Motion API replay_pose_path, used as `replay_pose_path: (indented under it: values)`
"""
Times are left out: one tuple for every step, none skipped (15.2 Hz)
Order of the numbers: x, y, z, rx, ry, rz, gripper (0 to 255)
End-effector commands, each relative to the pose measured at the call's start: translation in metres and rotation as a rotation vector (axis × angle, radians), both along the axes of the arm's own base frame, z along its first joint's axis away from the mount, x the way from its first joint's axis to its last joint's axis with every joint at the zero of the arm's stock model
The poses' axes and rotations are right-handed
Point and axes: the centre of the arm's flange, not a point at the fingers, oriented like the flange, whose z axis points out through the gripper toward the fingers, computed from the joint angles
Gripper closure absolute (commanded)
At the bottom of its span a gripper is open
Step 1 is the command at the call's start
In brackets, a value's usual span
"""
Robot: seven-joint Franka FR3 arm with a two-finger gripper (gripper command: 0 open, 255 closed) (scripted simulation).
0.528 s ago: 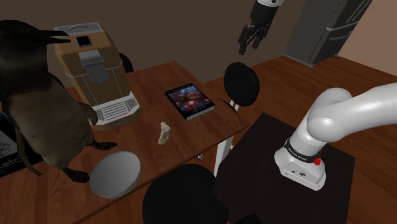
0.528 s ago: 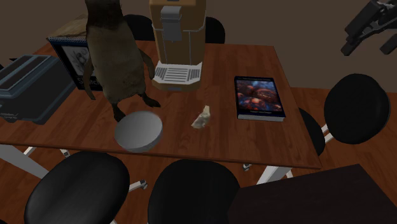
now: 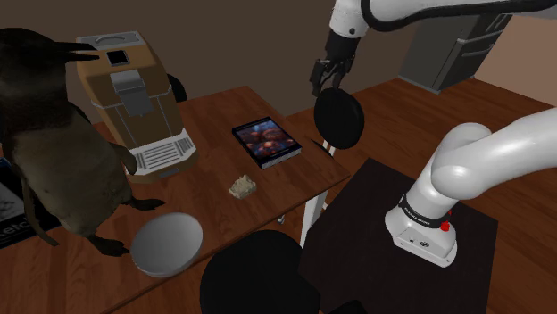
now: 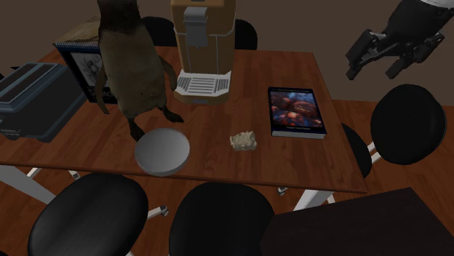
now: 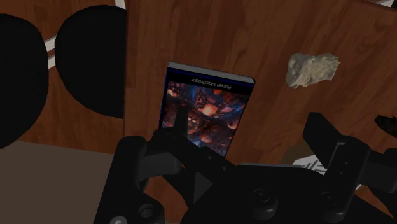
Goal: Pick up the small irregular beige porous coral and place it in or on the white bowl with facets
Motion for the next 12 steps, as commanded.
replay_pose_path:
  values:
    - [0.011, 0.014, -0.019, 0.003, -0.004, -0.004, 0]
    - [0.017, 0.021, -0.029, 0.005, -0.005, -0.006, 0]
    - [0.023, 0.028, -0.038, 0.006, -0.005, -0.008, 0]
    - [0.029, 0.035, -0.047, 0.007, -0.006, -0.010, 0]
    - [0.035, 0.042, -0.056, 0.009, -0.007, -0.011, 0]
    - [0.041, 0.049, -0.066, 0.010, -0.007, -0.013, 0]
    - [0.047, 0.056, -0.075, 0.011, -0.008, -0.015, 0]
    - [0.053, 0.063, -0.084, 0.012, -0.009, -0.017, 0]
    - [0.059, 0.070, -0.093, 0.014, -0.010, -0.018, 0]
    - [0.066, 0.077, -0.103, 0.015, -0.010, -0.020, 0]
    - [0.072, 0.084, -0.112, 0.016, -0.011, -0.022, 0]
    - [0.078, 0.091, -0.121, 0.017, -0.012, -0.024, 0]
